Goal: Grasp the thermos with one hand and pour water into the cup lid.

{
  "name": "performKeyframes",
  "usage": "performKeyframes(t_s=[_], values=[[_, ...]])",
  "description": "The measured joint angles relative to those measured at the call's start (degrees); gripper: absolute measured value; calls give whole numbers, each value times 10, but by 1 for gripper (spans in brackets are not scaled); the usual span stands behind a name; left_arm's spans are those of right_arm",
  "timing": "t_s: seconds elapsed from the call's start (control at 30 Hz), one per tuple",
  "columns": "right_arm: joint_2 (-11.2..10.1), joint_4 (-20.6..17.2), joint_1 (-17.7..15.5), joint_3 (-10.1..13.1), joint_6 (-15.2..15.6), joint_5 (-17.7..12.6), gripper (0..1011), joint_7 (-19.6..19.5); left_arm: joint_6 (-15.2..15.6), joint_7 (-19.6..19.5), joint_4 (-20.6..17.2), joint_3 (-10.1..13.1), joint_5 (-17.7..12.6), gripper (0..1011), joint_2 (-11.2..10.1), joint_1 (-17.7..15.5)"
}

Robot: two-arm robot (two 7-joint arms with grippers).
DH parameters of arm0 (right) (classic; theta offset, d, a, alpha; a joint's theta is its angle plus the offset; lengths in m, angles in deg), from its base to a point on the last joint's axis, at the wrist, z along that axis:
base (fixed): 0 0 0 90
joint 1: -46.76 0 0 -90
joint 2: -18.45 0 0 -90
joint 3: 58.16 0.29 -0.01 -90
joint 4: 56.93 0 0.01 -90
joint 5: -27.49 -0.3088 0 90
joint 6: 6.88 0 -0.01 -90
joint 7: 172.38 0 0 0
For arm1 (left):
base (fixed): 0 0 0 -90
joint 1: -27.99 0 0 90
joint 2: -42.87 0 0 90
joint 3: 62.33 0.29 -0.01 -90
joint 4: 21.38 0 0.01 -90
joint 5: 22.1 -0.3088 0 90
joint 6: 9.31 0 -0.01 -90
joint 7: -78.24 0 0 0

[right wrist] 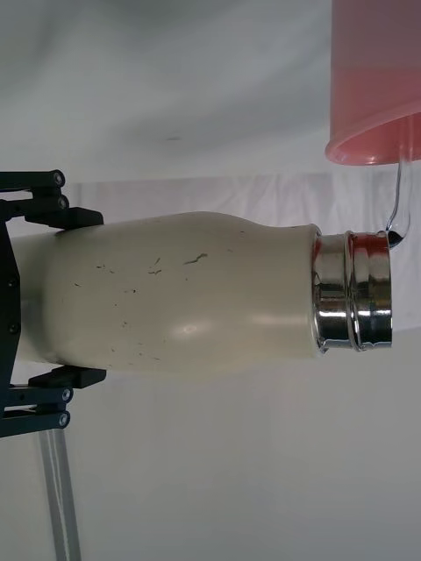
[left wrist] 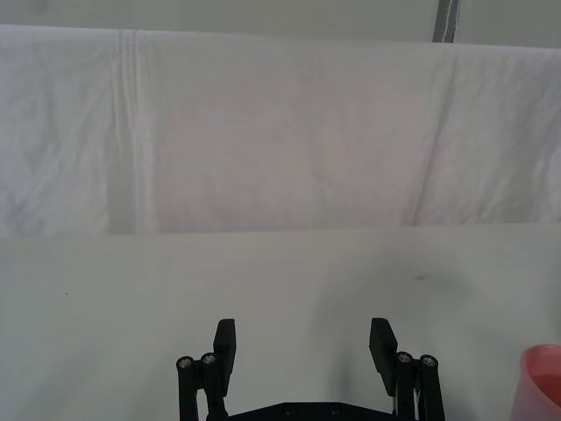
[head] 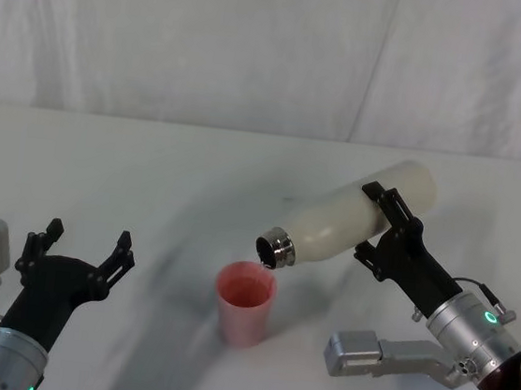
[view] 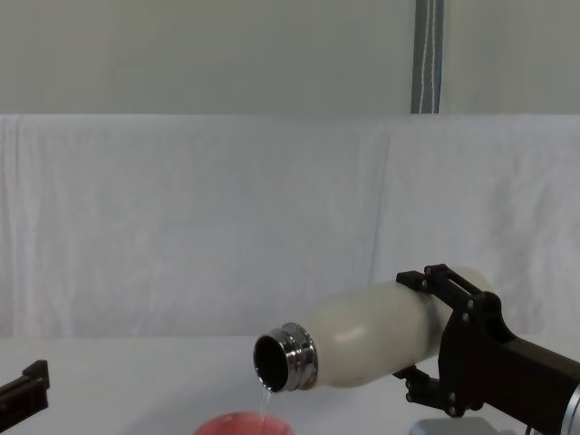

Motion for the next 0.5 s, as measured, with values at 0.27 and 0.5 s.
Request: performKeyframes(t_s=[0.27,0.5], values=[[-1,0,0,0,0,0,953,0,0,0,0,0,0,1001,0,0],[-1,0,-1,0,1,1,953,0,0,0,0,0,0,1001,0,0]])
